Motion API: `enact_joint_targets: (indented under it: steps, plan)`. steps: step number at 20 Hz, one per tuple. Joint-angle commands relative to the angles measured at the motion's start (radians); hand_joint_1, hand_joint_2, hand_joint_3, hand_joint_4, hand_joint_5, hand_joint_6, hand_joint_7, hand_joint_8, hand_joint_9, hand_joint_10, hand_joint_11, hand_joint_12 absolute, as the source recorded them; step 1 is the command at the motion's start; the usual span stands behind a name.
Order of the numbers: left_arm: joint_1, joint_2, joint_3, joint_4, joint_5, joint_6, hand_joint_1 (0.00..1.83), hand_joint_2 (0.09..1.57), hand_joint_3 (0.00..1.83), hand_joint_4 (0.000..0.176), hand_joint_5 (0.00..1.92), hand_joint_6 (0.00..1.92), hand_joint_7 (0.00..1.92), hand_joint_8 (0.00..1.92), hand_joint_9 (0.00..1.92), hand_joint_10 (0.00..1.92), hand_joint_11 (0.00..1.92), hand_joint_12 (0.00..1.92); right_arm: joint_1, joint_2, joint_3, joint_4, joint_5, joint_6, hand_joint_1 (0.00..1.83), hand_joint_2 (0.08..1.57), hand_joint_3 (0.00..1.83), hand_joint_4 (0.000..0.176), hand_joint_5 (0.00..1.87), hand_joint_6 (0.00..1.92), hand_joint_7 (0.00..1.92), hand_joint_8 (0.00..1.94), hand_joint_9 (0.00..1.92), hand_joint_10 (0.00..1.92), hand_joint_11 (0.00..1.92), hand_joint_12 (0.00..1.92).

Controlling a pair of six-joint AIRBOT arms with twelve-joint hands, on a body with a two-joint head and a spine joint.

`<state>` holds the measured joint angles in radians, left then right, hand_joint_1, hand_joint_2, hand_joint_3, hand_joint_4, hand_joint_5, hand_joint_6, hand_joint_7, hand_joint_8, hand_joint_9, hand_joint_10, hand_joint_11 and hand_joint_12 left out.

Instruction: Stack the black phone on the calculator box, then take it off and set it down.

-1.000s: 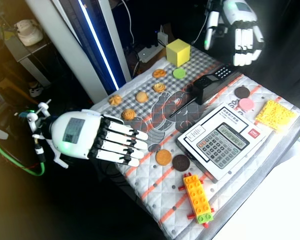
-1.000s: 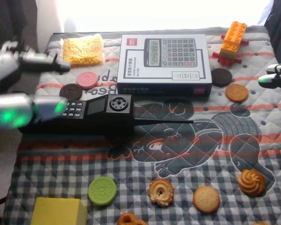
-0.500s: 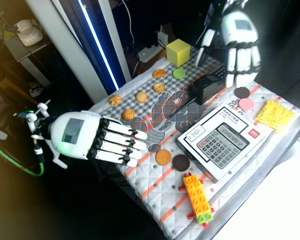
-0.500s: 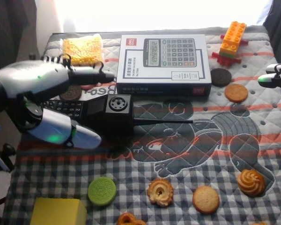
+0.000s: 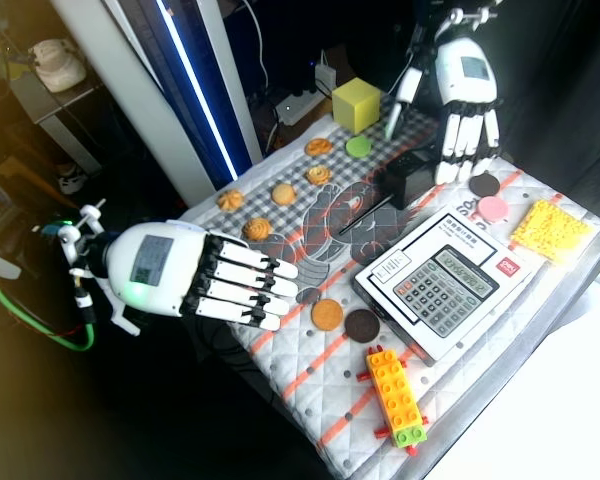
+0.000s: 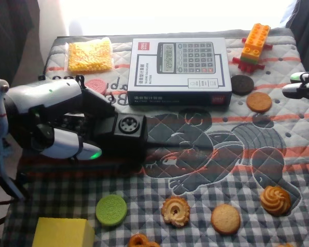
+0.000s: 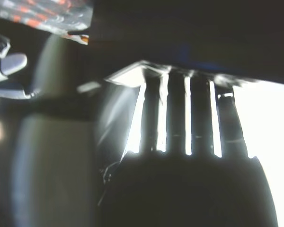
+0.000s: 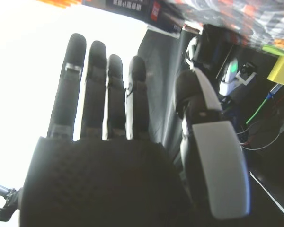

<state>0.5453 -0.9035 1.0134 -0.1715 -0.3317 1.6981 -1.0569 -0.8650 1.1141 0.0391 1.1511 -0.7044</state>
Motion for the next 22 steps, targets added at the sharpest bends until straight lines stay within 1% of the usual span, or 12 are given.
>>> enact_joint_targets:
  steps: [1, 3, 5, 7, 9, 11, 14, 15, 18, 19, 21, 22]
  plan:
    - [-0.001, -0.002, 0.009, -0.011, -0.098, -0.005, 1.17, 1.22, 0.0, 0.0, 0.81, 1.1, 0.76, 1.43, 0.83, 0.13, 0.23, 1.27, 0.012, 0.002, 0.003, 0.022, 0.118, 0.003, 0.57, 1.36, 0.0, 0.017, 0.49, 0.0, 0.41, 0.0, 0.46, 0.0, 0.3, 0.53]
    - [0.006, -0.019, 0.032, -0.047, -0.097, -0.005, 1.18, 1.24, 0.01, 0.0, 0.8, 1.09, 0.71, 1.57, 0.59, 0.84, 0.25, 1.49, 0.012, 0.002, 0.003, 0.022, 0.118, 0.003, 0.56, 1.37, 0.0, 0.007, 0.49, 0.0, 0.41, 0.0, 0.44, 0.0, 0.29, 0.5]
    - [0.009, -0.023, 0.044, -0.079, -0.106, -0.005, 1.18, 1.24, 0.0, 0.0, 0.8, 1.08, 0.7, 1.59, 0.46, 1.14, 0.24, 1.55, 0.012, 0.002, 0.002, 0.022, 0.118, 0.003, 0.56, 1.37, 0.0, 0.006, 0.49, 0.0, 0.41, 0.0, 0.44, 0.0, 0.29, 0.49]
    - [0.009, -0.007, 0.031, -0.087, -0.143, -0.005, 1.33, 1.19, 0.0, 0.0, 0.91, 0.9, 0.78, 1.39, 0.7, 1.46, 0.54, 1.53, 0.008, 0.002, 0.001, 0.022, 0.118, 0.003, 0.51, 1.39, 0.01, 0.016, 0.49, 0.0, 0.42, 0.01, 0.46, 0.02, 0.33, 0.51]
    - [-0.002, 0.028, 0.001, -0.037, -0.181, -0.005, 1.37, 1.14, 0.0, 0.0, 0.94, 1.02, 0.84, 1.13, 0.9, 1.3, 0.85, 1.44, 0.007, 0.002, 0.001, 0.022, 0.118, 0.003, 0.47, 1.41, 0.0, 0.01, 0.5, 0.0, 0.45, 0.0, 0.58, 0.01, 0.4, 0.61]
    - [-0.028, 0.068, -0.023, 0.053, -0.219, -0.005, 1.36, 1.15, 0.0, 0.0, 0.93, 1.09, 0.83, 1.13, 0.85, 1.32, 0.66, 1.58, 0.007, 0.002, 0.002, 0.022, 0.118, 0.003, 0.46, 1.42, 0.0, 0.0, 0.52, 0.0, 0.45, 0.0, 0.46, 0.0, 0.32, 0.5]
    - [-0.1, 0.079, -0.018, 0.133, -0.231, -0.005, 1.37, 1.14, 0.0, 0.0, 0.94, 1.05, 0.84, 1.14, 0.89, 1.26, 0.65, 1.46, 0.007, -0.001, 0.003, 0.022, 0.118, 0.003, 0.46, 1.42, 0.0, 0.0, 0.52, 0.0, 0.46, 0.0, 0.49, 0.01, 0.35, 0.49]
    - [-0.161, 0.062, 0.003, 0.164, -0.212, -0.005, 1.38, 1.1, 0.0, 0.0, 0.98, 0.93, 0.97, 0.97, 0.96, 1.17, 0.7, 1.22, 0.007, -0.006, 0.006, 0.022, 0.118, 0.003, 0.41, 1.43, 0.0, 0.002, 0.51, 0.0, 0.47, 0.0, 0.51, 0.01, 0.39, 0.5]
    - [-0.256, 0.003, 0.068, 0.182, -0.154, -0.005, 1.38, 1.1, 0.0, 0.0, 0.99, 0.98, 0.98, 0.93, 0.92, 1.18, 0.71, 1.23, 0.009, -0.015, 0.013, 0.022, 0.118, 0.003, 0.44, 1.43, 0.0, 0.0, 0.51, 0.0, 0.48, 0.0, 0.56, 0.02, 0.43, 0.54]
    - [-0.281, -0.026, 0.1, 0.181, -0.132, -0.005, 1.27, 1.08, 0.0, 0.0, 1.02, 0.96, 1.06, 0.86, 0.93, 0.9, 0.65, 1.3, 0.012, -0.018, 0.016, 0.022, 0.118, 0.003, 0.48, 1.42, 0.0, 0.0, 0.51, 0.0, 0.48, 0.0, 0.57, 0.0, 0.43, 0.59]
    - [-0.323, -0.096, 0.17, 0.179, -0.093, -0.005, 1.36, 1.07, 0.0, 0.0, 1.0, 0.98, 1.07, 0.81, 1.02, 0.96, 0.78, 1.25, 0.017, -0.026, 0.021, 0.021, 0.118, 0.003, 0.49, 1.41, 0.0, 0.0, 0.51, 0.0, 0.48, 0.0, 0.68, 0.0, 0.48, 0.75]
    - [-0.338, -0.142, 0.209, 0.178, -0.072, -0.005, 1.37, 1.1, 0.0, 0.0, 0.96, 1.08, 1.0, 0.93, 0.93, 1.09, 0.7, 1.22, 0.02, -0.029, 0.023, 0.02, 0.116, 0.003, 0.52, 1.4, 0.0, 0.0, 0.5, 0.0, 0.47, 0.0, 0.89, 0.03, 0.61, 1.06]
